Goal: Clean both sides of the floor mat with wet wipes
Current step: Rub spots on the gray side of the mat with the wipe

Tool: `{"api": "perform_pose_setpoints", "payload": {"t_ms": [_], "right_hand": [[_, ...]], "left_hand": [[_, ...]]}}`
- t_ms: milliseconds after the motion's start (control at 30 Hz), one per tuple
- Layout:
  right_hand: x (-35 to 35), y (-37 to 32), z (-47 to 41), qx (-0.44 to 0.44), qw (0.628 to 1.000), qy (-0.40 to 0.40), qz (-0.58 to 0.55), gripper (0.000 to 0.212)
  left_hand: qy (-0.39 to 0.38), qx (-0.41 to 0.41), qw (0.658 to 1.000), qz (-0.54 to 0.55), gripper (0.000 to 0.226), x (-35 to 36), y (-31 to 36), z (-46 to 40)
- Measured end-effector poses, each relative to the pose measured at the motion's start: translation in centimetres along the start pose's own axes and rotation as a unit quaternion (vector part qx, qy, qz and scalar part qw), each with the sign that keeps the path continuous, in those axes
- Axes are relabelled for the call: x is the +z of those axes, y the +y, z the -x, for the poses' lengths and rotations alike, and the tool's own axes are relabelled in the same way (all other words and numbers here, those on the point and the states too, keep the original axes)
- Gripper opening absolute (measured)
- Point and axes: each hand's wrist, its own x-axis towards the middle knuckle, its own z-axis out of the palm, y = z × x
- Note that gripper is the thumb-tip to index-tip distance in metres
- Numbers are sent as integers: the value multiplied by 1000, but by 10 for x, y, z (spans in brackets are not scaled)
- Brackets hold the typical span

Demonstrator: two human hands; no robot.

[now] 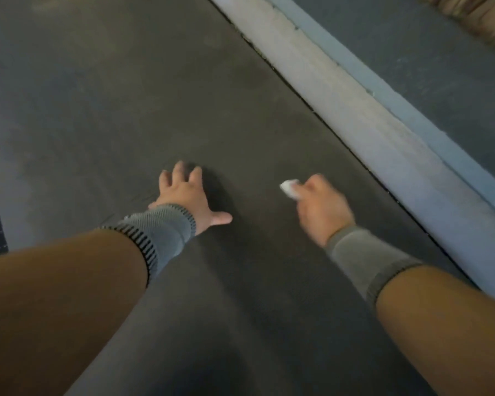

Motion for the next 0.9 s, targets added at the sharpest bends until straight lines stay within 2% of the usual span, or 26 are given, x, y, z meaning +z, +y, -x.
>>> {"api": "perform_pose_setpoints", "payload": {"t_ms": [67, 133, 167, 200, 267, 300, 333, 367, 400, 433, 467, 500, 533, 567, 633, 667, 700, 767, 833, 867, 900], "right_hand": [[-11, 27, -11, 141, 990, 15, -12, 35], [-16, 46, -25, 283, 957, 53, -38, 34], [-16, 37, -32, 285, 957, 48, -43, 33], [-13, 15, -34, 263, 962, 33, -66, 32], [1, -38, -25, 64, 995, -14, -80, 30], [6, -50, -22, -34, 995, -49, -84, 30], [5, -48, -28, -81, 992, -57, -82, 31], [2, -35, -39, -69, 994, -32, -81, 31], [-2, -17, -54, 10, 997, -13, -71, 31], [-5, 3, -66, 126, 991, 22, -48, 29], [-9, 16, -74, 230, 972, 34, -18, 28], [-6, 20, -76, 277, 960, 35, -7, 27], [-6, 8, -74, 268, 963, 22, -18, 25], [-7, -16, -69, 210, 977, 8, -44, 22], [1, -54, -47, -38, 995, -48, -75, 23], [3, -58, -41, -118, 988, -77, -70, 30], [1, -49, -46, -133, 987, -67, -66, 35], [-6, -11, -69, 19, 999, -2, -49, 35], [-6, 25, -88, 204, 977, 35, -49, 37], [-7, 23, -91, 256, 964, 37, -62, 38], [-6, 11, -94, 247, 965, 37, -78, 38]], "left_hand": [[-39, -28, 999, -7, 128, -8, -2, -9], [-60, -29, 997, -43, 131, -10, -1, -16], [-64, -24, 996, -61, 132, -11, 0, -18], [-68, -19, 995, -69, 132, -11, 0, -19], [-77, -19, 995, -61, 133, -12, 0, -19], [-80, -19, 995, -59, 133, -12, -1, -19], [-84, -16, 994, -63, 134, -12, -2, -19], [-92, -12, 993, -70, 136, -12, -2, -20], [-100, -11, 992, -72, 138, -12, -2, -20], [-109, -13, 991, -72, 140, -12, -2, -20], [-116, -16, 990, -72, 141, -12, -1, -19], [-120, -19, 990, -72, 142, -12, 0, -19], [-122, -20, 990, -71, 143, -12, 1, -20], [-122, -20, 990, -65, 143, -11, 1, -19], [-120, -18, 991, -52, 144, -10, 0, -20], [-119, -18, 992, -45, 145, -10, 0, -20], [-121, -17, 992, -40, 145, -9, -1, -21], [-125, -17, 991, -34, 146, -8, -3, -23], [-132, -18, 991, -30, 147, -5, -3, -25], [-134, -20, 990, -28, 147, -4, -3, -26], [-135, -21, 990, -28, 147, -4, -3, -26]]}}
